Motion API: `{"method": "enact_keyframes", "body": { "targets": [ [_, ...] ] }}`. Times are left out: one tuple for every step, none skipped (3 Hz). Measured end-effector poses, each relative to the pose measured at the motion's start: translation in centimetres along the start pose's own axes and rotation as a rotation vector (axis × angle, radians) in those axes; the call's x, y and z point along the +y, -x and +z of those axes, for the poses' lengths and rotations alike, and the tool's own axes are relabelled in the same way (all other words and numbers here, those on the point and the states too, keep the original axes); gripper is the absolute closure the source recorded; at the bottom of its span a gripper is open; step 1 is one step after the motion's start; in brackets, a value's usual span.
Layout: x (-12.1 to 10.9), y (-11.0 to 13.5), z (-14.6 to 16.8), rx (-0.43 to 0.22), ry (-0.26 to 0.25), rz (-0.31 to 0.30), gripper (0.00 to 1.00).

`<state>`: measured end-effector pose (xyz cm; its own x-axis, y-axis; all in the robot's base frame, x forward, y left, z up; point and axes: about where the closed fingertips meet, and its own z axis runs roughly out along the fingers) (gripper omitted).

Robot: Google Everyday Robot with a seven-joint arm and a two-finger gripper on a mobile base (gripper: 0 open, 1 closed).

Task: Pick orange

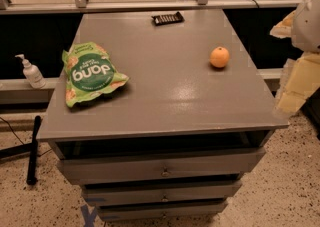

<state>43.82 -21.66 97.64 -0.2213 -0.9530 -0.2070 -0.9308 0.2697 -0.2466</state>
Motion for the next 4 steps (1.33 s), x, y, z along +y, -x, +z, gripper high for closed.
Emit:
{"method": "enact_keyframes", "body": {
  "targets": [
    [0.0,0.0,0.0,0.000,0.000,0.000,0.00],
    [-1.9,-0.8,2.1,-0.045,-0.012,0.032,0.00],
    [-6.0,-2.4,5.8,-0.135,-0.036,0.137,0.00],
    [-10.0,-2.8,9.1,-0.252,-0.065,0.215,0.00]
  ]
}}
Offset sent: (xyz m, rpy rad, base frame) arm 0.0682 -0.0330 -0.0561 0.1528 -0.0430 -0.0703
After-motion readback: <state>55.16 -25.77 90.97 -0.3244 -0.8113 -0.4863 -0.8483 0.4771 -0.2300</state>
